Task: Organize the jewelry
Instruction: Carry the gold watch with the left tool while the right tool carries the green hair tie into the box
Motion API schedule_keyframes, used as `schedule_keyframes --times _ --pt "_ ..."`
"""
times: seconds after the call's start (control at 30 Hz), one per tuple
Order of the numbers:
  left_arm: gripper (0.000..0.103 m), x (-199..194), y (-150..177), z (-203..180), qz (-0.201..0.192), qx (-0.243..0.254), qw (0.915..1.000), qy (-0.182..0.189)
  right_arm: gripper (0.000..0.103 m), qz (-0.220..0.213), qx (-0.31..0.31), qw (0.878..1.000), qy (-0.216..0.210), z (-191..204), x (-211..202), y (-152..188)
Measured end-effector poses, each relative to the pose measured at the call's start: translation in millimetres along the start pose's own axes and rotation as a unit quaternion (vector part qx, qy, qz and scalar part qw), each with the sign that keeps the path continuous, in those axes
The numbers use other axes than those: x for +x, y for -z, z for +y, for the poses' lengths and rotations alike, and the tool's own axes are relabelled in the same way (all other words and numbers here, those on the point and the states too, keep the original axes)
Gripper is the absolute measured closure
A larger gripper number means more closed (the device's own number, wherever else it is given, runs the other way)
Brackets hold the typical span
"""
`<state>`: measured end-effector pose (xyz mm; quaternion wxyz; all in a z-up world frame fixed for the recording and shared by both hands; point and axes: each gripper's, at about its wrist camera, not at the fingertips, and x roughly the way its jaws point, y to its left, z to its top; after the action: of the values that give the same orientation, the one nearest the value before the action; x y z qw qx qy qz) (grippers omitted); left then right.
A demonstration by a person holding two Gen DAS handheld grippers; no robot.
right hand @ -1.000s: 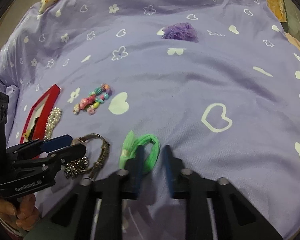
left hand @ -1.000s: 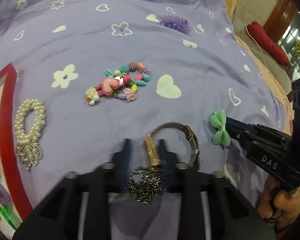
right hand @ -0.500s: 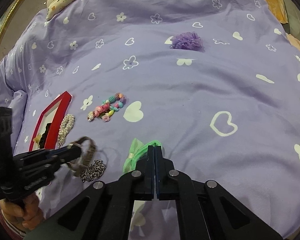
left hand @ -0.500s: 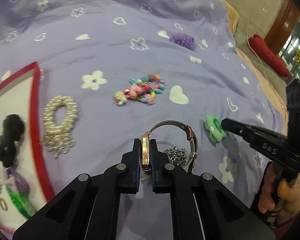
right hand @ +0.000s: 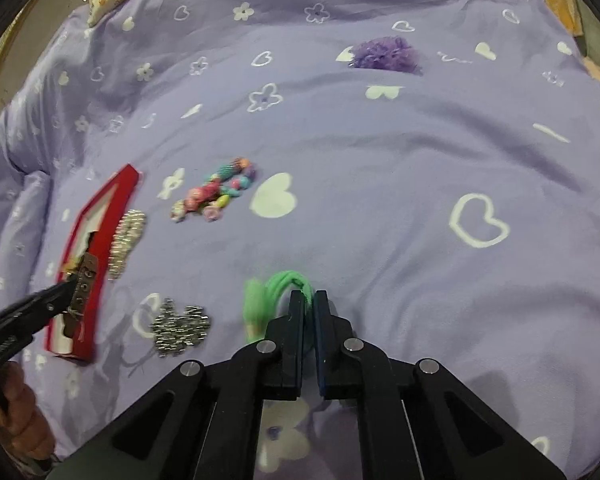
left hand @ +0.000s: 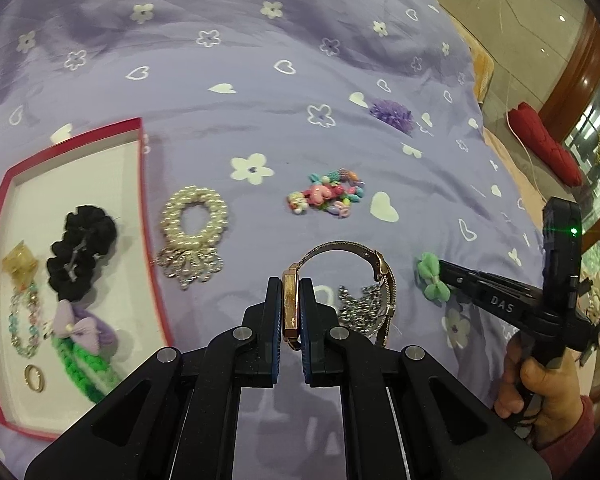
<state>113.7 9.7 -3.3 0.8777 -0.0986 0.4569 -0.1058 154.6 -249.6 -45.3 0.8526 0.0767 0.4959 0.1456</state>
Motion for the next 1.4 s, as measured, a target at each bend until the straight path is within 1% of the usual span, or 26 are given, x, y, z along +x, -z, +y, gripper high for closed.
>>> schedule_keyframes --times 0.2,0.43,0.7,0.97,1.2,1.4 --pt "0.096 -14 6 17 -0.01 -0.014 0.9997 -0.015 0.1 -0.02 -0.014 1.0 -0.018 17 -14 -1" --pt "0.096 -35 15 43 -0.025 -0.031 0.9984 -0.041 0.1 -0.026 -0.04 0.997 -0.055 56 -18 -9" --pt "0.096 -59 23 78 -0.044 -0.061 0.9947 -0.069 0.1 -0.018 -0.08 0.991 -0.103 115 -8 -12" --pt "0.096 -77 30 119 -0.055 -0.095 0.9891 -0.099 0.1 -0.005 -0.122 0.983 -0.139 172 6 -14" --pt "0.096 -83 35 148 -0.055 -0.12 0.9842 -0.118 0.1 0.006 -0.142 0.977 -0.159 204 20 -14" --pt "0.096 -80 38 168 -0.049 -0.136 0.9807 -0.132 0.1 0.014 -0.149 0.975 -0.167 220 33 -15"
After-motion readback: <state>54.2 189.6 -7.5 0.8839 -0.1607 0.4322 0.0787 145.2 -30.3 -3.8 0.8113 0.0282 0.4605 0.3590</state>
